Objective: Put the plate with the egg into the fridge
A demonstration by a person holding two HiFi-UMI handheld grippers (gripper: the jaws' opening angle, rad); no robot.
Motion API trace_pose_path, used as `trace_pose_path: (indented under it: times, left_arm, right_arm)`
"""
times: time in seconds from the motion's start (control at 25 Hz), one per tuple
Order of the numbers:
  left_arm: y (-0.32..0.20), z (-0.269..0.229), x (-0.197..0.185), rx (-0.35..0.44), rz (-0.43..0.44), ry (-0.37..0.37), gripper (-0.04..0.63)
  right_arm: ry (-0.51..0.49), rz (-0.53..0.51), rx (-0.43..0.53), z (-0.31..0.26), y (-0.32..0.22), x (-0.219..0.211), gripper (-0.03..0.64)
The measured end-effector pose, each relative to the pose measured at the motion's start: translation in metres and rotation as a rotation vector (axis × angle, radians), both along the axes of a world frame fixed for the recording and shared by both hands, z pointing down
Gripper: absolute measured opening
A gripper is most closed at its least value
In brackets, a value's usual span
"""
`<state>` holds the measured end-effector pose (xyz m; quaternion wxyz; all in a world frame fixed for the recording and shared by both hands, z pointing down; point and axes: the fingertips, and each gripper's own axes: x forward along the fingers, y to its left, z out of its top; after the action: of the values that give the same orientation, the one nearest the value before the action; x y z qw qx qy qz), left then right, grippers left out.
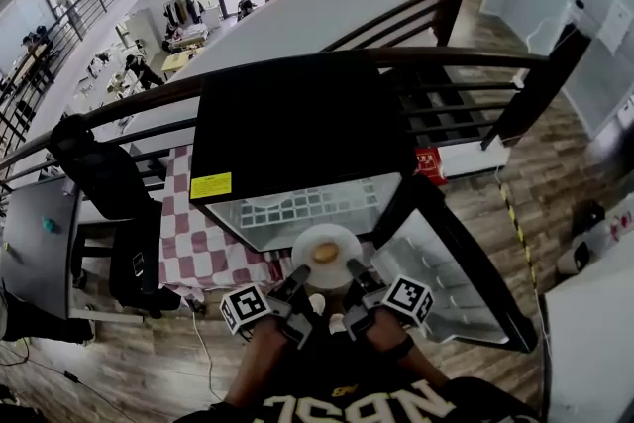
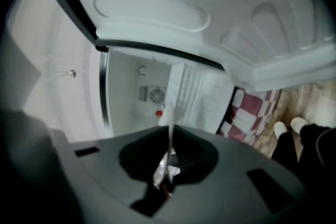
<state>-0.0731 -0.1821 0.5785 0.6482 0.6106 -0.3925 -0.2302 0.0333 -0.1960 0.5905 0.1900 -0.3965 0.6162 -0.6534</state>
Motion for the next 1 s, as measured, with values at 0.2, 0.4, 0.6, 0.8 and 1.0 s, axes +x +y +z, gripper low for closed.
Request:
trace_pose_path:
  times: [0.2, 0.4, 0.6, 0.8, 1.0]
  left_arm:
    - [-0.034, -0.001, 0.005, -0.002, 0.046, 0.02, 0.043]
    - [-0.058, 0.01, 0.005, -0.025, 0.072, 0.0, 0.043]
    - [-0.078, 0.018, 0.005, -0.016, 0.103, -0.053, 0.043]
    - [-0.093, 0.027, 0.008, -0.037, 0.122, -0.063, 0.043]
    - [-0.104, 0.037, 0.009, -0.07, 0.124, -0.031, 0.043]
  right_arm:
    - [0.053, 0.048, 0.043, -0.01, -0.03, 0.005, 0.032]
    - [0.112, 0.056, 0.071, -0.005, -0.052, 0.005, 0.032]
    - [0.145, 0.08, 0.065, 0.002, -0.069, 0.005, 0.034]
    - [0.172, 0.096, 0.054, 0.008, -0.084, 0.008, 0.034]
    - [0.202, 0.098, 0.068, 0.014, -0.096, 0.009, 0.032]
